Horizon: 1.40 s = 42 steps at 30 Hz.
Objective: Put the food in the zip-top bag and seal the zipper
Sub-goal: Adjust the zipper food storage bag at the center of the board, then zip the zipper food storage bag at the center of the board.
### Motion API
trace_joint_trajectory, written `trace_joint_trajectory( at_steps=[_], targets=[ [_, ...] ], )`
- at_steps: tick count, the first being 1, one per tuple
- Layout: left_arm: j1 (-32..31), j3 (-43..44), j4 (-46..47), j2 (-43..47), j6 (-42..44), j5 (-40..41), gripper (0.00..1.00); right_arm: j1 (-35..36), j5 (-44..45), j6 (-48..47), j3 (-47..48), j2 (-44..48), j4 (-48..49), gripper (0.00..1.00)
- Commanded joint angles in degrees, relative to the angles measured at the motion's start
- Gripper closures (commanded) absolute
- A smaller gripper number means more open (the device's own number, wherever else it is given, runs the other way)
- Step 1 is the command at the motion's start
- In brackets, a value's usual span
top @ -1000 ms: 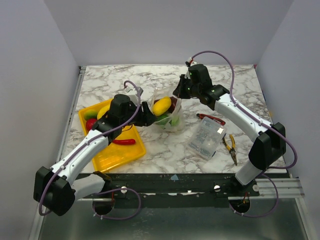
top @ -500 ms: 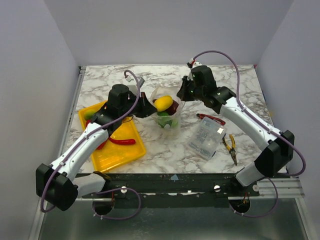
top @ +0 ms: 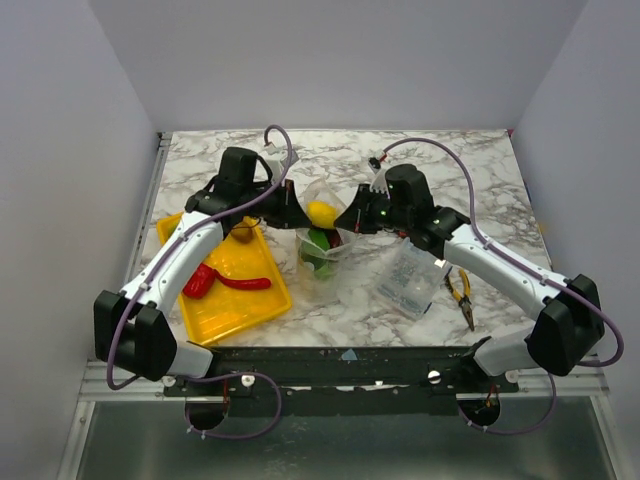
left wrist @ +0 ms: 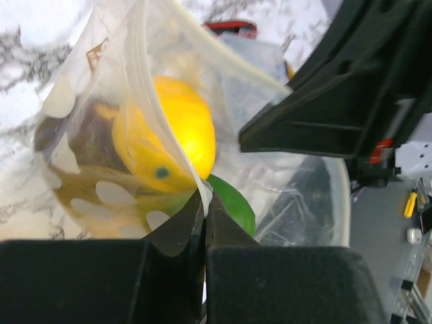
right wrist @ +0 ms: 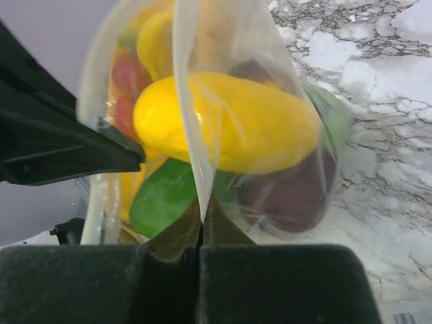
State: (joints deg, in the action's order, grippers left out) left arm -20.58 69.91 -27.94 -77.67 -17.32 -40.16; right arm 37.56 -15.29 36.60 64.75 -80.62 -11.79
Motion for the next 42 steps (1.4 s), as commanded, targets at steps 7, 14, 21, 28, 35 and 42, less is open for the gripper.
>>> trace_joint_trajectory(
  at_steps=[7, 14, 21, 28, 35, 42],
  targets=[
    [-0.08, -7.22, 7.02, 3.97, 0.60, -17.37, 1.00, 0.50, -1.96, 2.15, 0.85, 3.34, 3.72, 0.99],
    [0.95, -9.66, 6.21, 4.21, -9.17, -3.78, 1.00, 0.45, -0.73, 4.25, -2.57, 3.51, 7.37, 0.92],
    [2.38, -13.35, 13.26, 4.55, -11.83, -10.87, 1.00, 0.52, 7.04, -7.51, -0.81, 3.17, -2.00, 0.66],
    [2.38, -12.52, 11.45, 3.78, -10.12, -12.75, 1.00, 0.49, 7.68, -20.87, 10.64, -2.32, -14.04, 0.60],
    [2.38, -11.36, 10.14, 3.23, -8.84, -13.01, 1.00, 0.47, 5.14, -28.62, 17.79, -7.79, -16.12, 0.59],
    [2.39, -10.14, 8.87, 2.24, -7.64, -13.54, 1.00, 0.57, 6.11, -33.21, 23.64, -12.86, -17.93, 0.59]
  ],
)
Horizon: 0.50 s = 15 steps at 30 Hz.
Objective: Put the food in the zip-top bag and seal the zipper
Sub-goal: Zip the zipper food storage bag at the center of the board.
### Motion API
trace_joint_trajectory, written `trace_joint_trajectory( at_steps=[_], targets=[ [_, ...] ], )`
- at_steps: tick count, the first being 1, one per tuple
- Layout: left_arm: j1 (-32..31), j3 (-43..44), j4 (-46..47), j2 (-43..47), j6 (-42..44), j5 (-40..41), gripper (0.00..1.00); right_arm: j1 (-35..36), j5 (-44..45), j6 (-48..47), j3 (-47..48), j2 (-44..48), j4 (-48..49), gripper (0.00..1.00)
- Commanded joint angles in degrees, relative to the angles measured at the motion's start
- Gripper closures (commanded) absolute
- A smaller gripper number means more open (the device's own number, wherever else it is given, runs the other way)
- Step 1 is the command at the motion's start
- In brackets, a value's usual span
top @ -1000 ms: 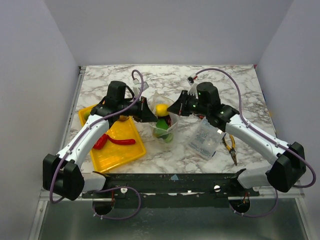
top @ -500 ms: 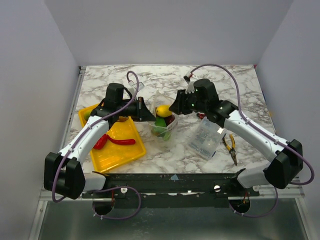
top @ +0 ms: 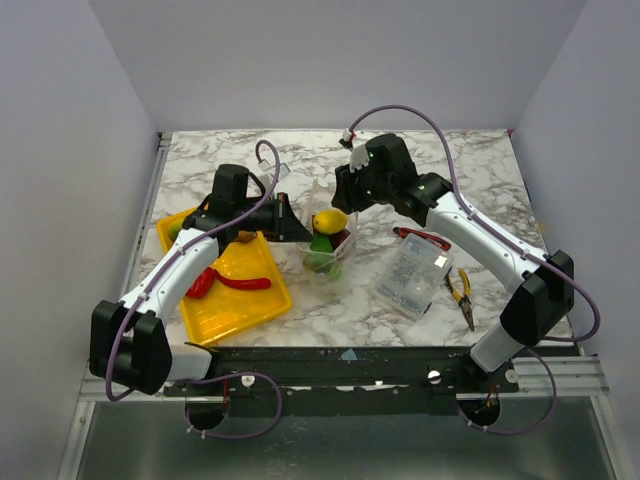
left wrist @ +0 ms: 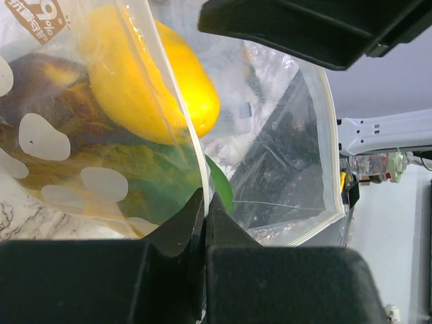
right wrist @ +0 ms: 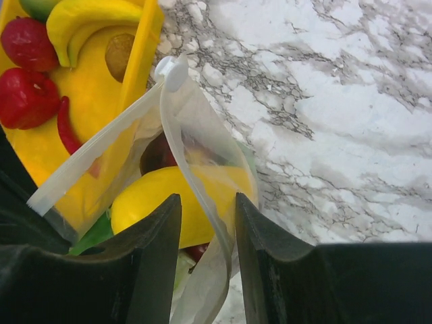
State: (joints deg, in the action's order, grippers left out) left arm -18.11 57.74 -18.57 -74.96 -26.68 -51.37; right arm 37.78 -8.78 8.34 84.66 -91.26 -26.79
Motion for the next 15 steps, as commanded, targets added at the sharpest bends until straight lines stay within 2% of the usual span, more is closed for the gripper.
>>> trace_joint_trajectory(
  at_steps=[1, 8, 15],
  targets=[
    [-0.08, 2.16, -0.72, -0.51, 1.93, -2.43, 1.00, 0.28, -0.46, -5.60, 4.00, -2.54, -2.70, 0.58],
    [-0.08, 2.29, -0.88, -0.86, 2.51, -2.49, 1.00, 1.30, -2.49, -10.45, 5.68, -5.77, -1.96, 0.52],
    [-0.08, 2.71, -1.51, -0.67, 3.29, -2.41, 1.00, 1.94, 4.40, -12.23, 10.83, -9.37, -2.88, 0.52]
  ],
)
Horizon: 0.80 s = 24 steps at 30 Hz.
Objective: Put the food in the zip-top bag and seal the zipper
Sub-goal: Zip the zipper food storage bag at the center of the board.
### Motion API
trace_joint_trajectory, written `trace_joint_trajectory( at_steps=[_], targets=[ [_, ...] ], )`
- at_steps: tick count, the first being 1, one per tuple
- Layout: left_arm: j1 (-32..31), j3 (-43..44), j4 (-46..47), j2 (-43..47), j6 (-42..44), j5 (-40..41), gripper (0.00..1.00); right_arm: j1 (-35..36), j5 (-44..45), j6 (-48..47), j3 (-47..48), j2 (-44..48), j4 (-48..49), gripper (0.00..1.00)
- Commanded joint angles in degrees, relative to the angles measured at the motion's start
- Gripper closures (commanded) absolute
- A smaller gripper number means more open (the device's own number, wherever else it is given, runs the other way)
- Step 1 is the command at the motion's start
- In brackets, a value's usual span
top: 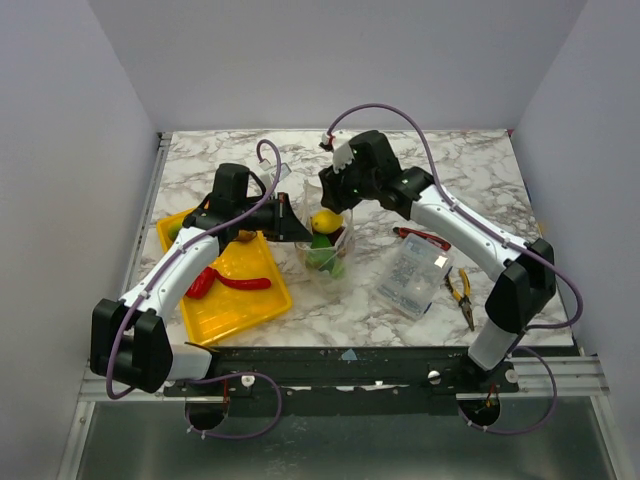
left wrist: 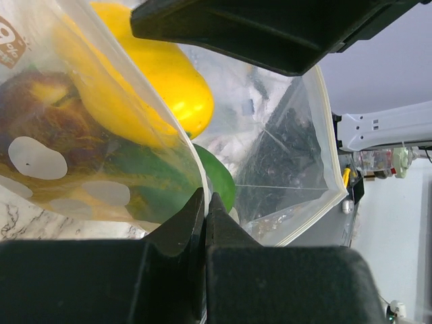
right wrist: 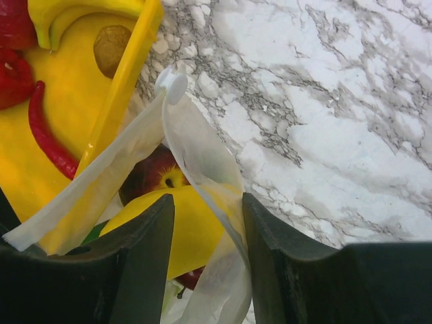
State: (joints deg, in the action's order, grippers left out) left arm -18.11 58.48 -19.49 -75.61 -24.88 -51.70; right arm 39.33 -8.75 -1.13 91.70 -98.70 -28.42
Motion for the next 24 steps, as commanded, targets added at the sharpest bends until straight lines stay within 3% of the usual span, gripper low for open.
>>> trace_joint_trajectory(
  at_steps=[1, 3, 4, 7, 8, 13, 19, 21, 24],
  targets=[
    [-0.13, 1.98, -0.64, 0.02, 1.59, -2.09, 1.00, 0.35, 5.08, -3.06, 4.38, -2.57, -1.36, 0.52],
    [-0.08, 1.89, -0.64, 0.15, 1.68, -1.97, 1.00, 0.35, 6.12, -2.89, 5.76, -3.98, -2.06, 0.53],
    [-0.08, 1.90, -0.73, 0.07, 1.62, -1.94, 1.00, 0.36, 6.97, -2.32, 6.30, -4.43, -2.24, 0.61],
    [-0.09, 1.58, -0.65, 0.75, 1.19, -1.38, 1.00, 0.38, 10.58, 2.50, 6.52, -4.23, -2.14, 0.96],
    [-0.09, 1.38, -0.43, 1.23, 0.86, -1.02, 1.00, 0.34, 11.22, 4.95, 6.17, -3.41, -2.01, 0.99],
    [-0.08, 1.50, -0.08, 2.67, -0.11, 2.26, 0.98, 0.35, 9.20, 17.85, 4.53, 1.30, -1.54, 1.00],
    [-0.09, 1.93, 4.23, 2.12, -3.97, 2.09, 0.48, 0.40, 4.76, 33.83, 2.19, 4.75, 0.33, 1.00],
    [-0.47, 2.23, 5.13, 1.78, -4.94, 2.15, 0.37, 0.37, 4.29, 37.70, 0.41, 5.68, 1.70, 1.00],
    [-1.35, 3.01, 5.18, 1.41, -5.34, 2.67, 0.33, 0.41, 2.77, 40.93, -3.30, 7.18, 5.85, 1.00]
  ],
)
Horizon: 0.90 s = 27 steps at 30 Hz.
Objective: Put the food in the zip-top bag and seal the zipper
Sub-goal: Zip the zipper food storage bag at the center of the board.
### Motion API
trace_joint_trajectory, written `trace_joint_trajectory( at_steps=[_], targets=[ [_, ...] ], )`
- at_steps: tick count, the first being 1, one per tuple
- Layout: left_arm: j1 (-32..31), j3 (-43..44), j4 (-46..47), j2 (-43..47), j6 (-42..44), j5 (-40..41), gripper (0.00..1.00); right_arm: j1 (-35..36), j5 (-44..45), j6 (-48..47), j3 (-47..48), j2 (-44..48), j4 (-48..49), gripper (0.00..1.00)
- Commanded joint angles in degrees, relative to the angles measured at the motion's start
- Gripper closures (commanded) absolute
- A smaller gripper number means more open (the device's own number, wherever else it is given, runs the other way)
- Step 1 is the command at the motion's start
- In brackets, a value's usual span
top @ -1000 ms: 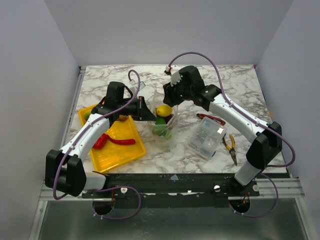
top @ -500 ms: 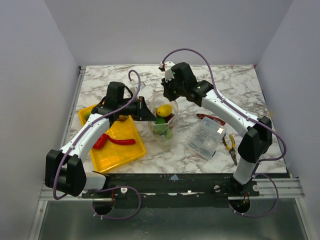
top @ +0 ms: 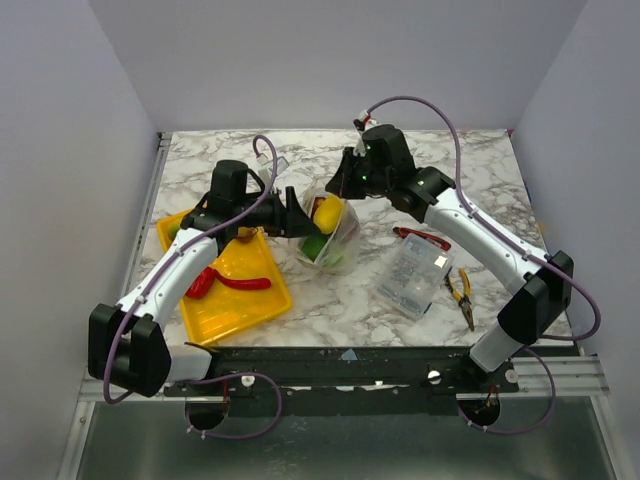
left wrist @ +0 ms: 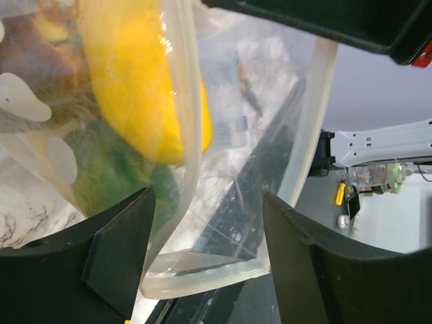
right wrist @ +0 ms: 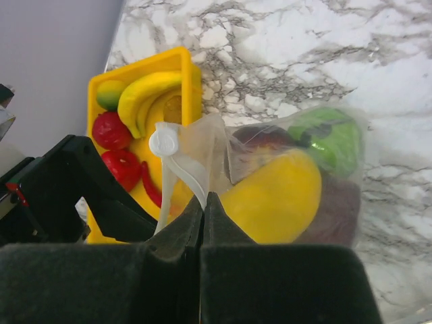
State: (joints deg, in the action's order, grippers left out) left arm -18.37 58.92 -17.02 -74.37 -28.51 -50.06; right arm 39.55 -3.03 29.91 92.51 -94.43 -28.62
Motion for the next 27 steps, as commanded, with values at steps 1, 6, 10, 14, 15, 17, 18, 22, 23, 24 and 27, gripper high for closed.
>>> trace_joint_trajectory(
  at_steps=[1, 6, 10, 14, 15, 17, 18, 22, 23, 24, 27],
  targets=[
    [-1.21, 2.65, 2.59, 0.19, -1.85, 1.36, 0.33, 0.16, -3.68, 9.95, -4.83, 3.03, 6.89, 1.00],
    [-1.32, 2.52, 1.74, 0.41, -2.25, 2.11, 0.44, 0.20, -6.56, 4.04, -4.20, 2.35, 6.44, 1.00],
    [-1.23, 0.78, 2.57, 4.04, -1.63, 4.32, 0.40, 0.12, -7.07, -5.61, -5.11, 2.57, 6.80, 1.00],
    [-1.01, -2.86, 6.47, 11.89, -0.26, 13.54, 0.39, -0.15, -11.65, -12.87, -7.20, 2.77, 9.01, 1.00],
    [-0.92, -4.53, 8.73, 14.64, -0.16, 16.26, 0.42, -0.61, -14.29, -13.88, -7.34, 2.44, 9.49, 1.00],
    [-0.11, -7.21, 12.35, 19.01, -1.68, 22.92, 0.51, -1.97, -21.56, -14.55, -7.10, 1.65, 10.52, 1.00],
    [0.35, -7.78, 13.23, 20.38, -2.97, 26.07, 0.52, -2.67, -26.11, -15.28, -6.91, 1.21, 10.99, 1.00],
    [1.13, -0.81, 4.90, 17.40, -9.79, 34.27, 0.14, -4.96, -38.78, -17.42, -6.49, -1.44, 12.96, 1.00],
    [1.23, 2.04, 0.61, 15.26, -11.53, 33.89, 0.12, -5.10, -39.78, -17.77, -5.83, -2.26, 12.37, 1.00],
    [1.31, 5.66, -3.46, 12.45, -12.77, 33.35, 0.11, -5.25, -40.64, -17.99, -4.99, -3.16, 11.98, 1.00],
    [1.32, 13.73, -15.09, 6.04, -19.03, 32.19, 0.11, -5.20, -42.24, -18.48, -2.84, -5.45, 10.74, 0.99]
  ],
)
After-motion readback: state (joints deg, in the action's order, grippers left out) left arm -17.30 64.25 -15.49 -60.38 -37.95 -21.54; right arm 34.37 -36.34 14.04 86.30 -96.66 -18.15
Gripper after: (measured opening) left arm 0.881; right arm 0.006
